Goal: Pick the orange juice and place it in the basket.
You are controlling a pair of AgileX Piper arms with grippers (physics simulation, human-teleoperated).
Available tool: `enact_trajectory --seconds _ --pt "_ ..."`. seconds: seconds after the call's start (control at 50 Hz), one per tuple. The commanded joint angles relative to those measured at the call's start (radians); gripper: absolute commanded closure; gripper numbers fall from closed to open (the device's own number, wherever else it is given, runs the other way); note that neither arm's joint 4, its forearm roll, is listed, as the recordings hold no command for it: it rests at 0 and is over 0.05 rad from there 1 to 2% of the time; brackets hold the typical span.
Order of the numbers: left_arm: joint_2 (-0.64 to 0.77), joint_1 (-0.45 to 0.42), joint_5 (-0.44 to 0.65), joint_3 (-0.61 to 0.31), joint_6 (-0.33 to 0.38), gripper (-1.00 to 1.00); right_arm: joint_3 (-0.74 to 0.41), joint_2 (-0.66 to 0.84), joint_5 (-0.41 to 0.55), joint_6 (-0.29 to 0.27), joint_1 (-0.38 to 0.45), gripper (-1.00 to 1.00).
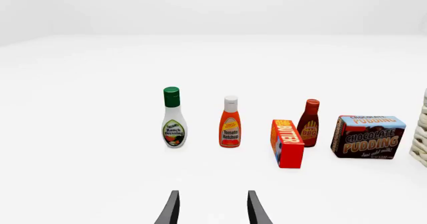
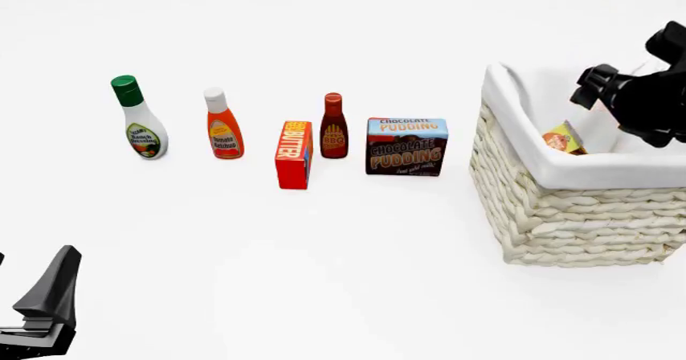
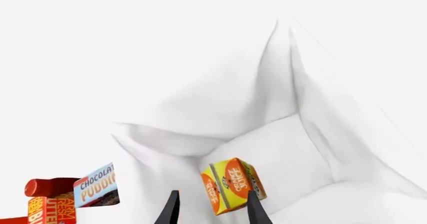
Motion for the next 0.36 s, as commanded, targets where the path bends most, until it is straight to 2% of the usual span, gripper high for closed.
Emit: enact_trajectory --seconds 0.02,0.36 --pt "0.000 0.000 0.000 0.000 0.000 -1.00 0.005 -0.013 -0.014 0.003 0.000 -1.00" --pt "0.000 0.000 0.000 0.000 0.000 -1.00 -0.011 -0.026 -0.019 -0.056 -0.001 -1.00"
